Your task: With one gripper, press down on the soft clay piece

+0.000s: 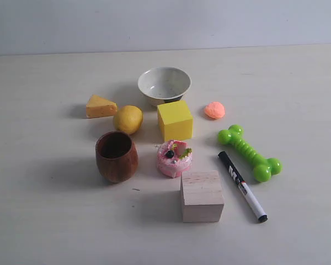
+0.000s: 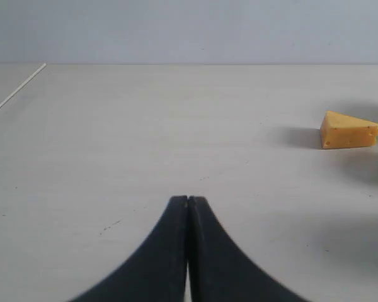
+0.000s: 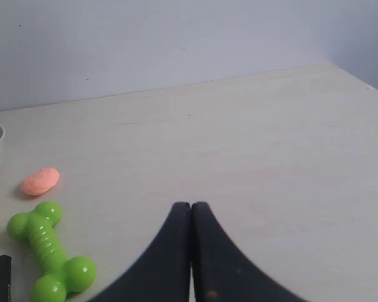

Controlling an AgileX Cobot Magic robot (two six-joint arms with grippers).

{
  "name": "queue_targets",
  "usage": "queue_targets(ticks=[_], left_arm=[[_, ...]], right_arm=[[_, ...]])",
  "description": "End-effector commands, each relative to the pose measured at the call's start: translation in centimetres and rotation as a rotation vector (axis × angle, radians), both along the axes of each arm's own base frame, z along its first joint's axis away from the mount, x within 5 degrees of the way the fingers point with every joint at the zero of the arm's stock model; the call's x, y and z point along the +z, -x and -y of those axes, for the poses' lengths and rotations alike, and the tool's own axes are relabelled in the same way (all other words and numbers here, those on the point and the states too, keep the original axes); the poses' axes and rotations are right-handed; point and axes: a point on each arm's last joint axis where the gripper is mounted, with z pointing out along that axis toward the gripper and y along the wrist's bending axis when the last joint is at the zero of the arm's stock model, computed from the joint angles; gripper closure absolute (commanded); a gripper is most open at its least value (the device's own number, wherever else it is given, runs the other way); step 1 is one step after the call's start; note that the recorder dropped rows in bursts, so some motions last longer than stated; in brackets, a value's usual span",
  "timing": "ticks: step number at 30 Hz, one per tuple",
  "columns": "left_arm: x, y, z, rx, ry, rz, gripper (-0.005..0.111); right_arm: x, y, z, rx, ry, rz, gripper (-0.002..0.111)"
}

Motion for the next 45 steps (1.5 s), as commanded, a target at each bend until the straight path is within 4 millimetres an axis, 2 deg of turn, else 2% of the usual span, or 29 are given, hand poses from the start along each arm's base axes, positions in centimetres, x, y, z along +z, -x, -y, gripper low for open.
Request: queue_targets(ticks=[1, 15, 22, 29, 32, 40, 45], left_arm=[[0.1, 0.0, 0.0, -0.005, 0.003, 0.015, 0.107], [0.1, 0.0, 0.0, -0.005, 0.003, 0.015, 0.107], [0.1, 0.0, 0.0, -0.005, 0.003, 0.015, 0.107], [0.1, 0.0, 0.0, -0.005, 0.003, 0.015, 0.107], [0.1, 0.0, 0.0, -0.005, 0.003, 0.015, 0.107], [0.1, 0.0, 0.0, -0.005, 0.003, 0.015, 0.107], [0.1, 0.0, 0.0, -0.005, 0.003, 0.015, 0.107]], right_arm=[[-0.1, 0.0, 0.0, 0.0, 0.009, 0.007, 0.108], [0.0, 0.0, 0.1, -0.001, 0.025, 0.017, 0.108], [3.7, -0.1, 0.0, -0.002, 0.04, 0.423, 0.108], [4.1, 0.0, 0.0, -0.002, 0.051, 0.474, 0.108], [4.9, 0.2, 0.0, -0.002, 0.056, 0.559, 0.108], [7.3, 1.3, -0.1, 0.055, -0.265, 0.875, 0.108], [8.1, 1.9, -0.1, 0.099, -0.372, 0.985, 0.108]])
